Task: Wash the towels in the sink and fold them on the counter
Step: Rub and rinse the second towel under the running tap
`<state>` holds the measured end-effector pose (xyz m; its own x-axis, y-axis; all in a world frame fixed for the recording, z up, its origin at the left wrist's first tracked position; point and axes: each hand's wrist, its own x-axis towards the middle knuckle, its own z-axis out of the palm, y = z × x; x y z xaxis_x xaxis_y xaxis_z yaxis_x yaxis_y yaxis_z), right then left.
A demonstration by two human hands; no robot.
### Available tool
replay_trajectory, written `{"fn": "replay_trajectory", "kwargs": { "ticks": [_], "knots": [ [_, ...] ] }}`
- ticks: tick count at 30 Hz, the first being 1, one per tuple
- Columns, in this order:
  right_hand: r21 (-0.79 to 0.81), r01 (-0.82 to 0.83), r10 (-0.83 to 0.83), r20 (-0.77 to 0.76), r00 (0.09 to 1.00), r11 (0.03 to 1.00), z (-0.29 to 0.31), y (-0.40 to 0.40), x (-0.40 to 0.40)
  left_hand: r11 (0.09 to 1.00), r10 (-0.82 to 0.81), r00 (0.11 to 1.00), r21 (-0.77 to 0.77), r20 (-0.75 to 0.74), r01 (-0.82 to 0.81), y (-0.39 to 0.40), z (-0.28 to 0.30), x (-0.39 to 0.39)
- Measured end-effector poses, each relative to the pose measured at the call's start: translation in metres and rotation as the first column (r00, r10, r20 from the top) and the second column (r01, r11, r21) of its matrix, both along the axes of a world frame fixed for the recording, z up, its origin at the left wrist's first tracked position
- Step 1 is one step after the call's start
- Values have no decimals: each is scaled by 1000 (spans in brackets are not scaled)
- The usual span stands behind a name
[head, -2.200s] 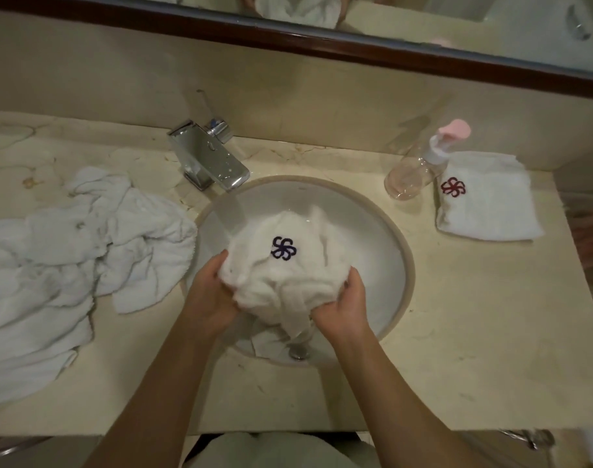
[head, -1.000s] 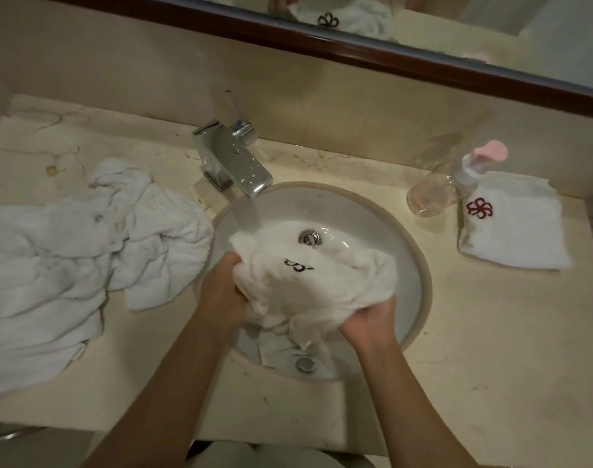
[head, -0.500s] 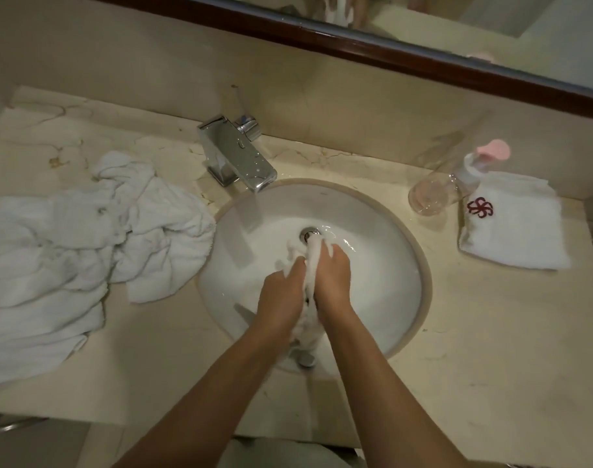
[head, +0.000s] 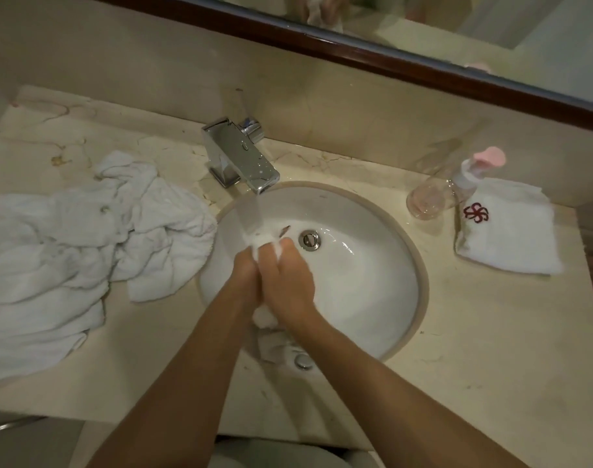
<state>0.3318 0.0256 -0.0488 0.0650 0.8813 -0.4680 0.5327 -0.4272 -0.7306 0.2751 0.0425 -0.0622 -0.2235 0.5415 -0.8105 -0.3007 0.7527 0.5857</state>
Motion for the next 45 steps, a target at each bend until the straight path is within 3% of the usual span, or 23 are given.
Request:
{"fn": "replay_trajectory", "kwargs": {
  "ticks": [2,5,7,10,13,15,17,18,20,24,25,27,29,31,32,33,34,35,37,39,41,43,45],
  "knots": [
    [-17,-36,37,68,997,999,-10,2,5,1000,-10,996,8,86,9,-8,3,-6],
    [-117,158,-145,112,983,980,-33,35,26,980,-196,981,-47,-4,195,-27,-2,10],
    [-114,241,-244,-11,970,964,-32,30,27,994,-87,995,-71,-54,83,-15,-3,13],
    [4,148,-148,-85,985,989,-10,8,13,993,99,995,66,-10,-98,9,-1,0],
    [67,220,-218,-29,975,973,0,16,11,982,5,999,189,-45,3,10,4,6],
    [-23,448,-443,-204,873,894,-4,37,28,955,-124,984,254,-127,154,1,9,9],
    [-199,543,-556,-527,642,816,-7,50,59,896,-254,948,321,-193,306,-7,5,-1],
    [-240,533,-548,-629,551,812,-5,49,75,864,-307,923,339,-230,372,-10,3,-11],
    [-276,484,-516,-706,484,831,1,33,105,849,-349,908,333,-231,411,-19,-2,-32],
    [-478,215,-523,-757,392,852,-24,-23,147,945,-298,952,118,-65,304,-50,-29,-57],
    [-533,139,-535,-728,428,835,-27,-38,149,973,-228,973,58,46,225,-54,-34,-60],
    [-600,62,-505,-608,613,797,-32,-54,152,1000,13,961,-31,275,-5,-55,-38,-68],
    [-583,39,-406,-514,756,811,-38,-63,158,958,286,840,-130,461,-255,-56,-35,-71],
    [-448,-32,-185,-431,883,893,-46,-61,164,912,399,750,-144,528,-384,-53,-28,-72],
    [-287,-138,33,-341,939,948,-48,-59,165,905,411,736,-146,537,-399,-50,-22,-70],
    [-155,-309,268,-238,934,938,-48,-57,163,893,433,720,-148,541,-426,-47,-21,-70],
    [-78,-514,504,-123,855,854,-54,-56,162,885,445,704,-147,553,-443,-44,-16,-68],
    [-64,-705,707,14,707,706,-63,-57,162,888,434,709,-133,555,-440,-40,-13,-66],
    [-141,-884,886,208,413,445,-78,-58,165,941,309,759,-72,573,-330,-35,-5,-60],
    [-231,-876,872,368,324,423,-87,-58,173,982,184,828,-56,530,-182,-33,-6,-56],
    [-237,-822,787,508,350,518,-88,-57,181,990,136,871,-33,473,-137,-33,-12,-61],
    [-197,-693,666,544,511,693,-98,-61,184,989,108,912,51,396,-140,-32,-20,-71],
    [-155,-340,373,410,832,928,-101,-66,180,981,67,933,147,354,-127,-35,-23,-79]
  ]
}}
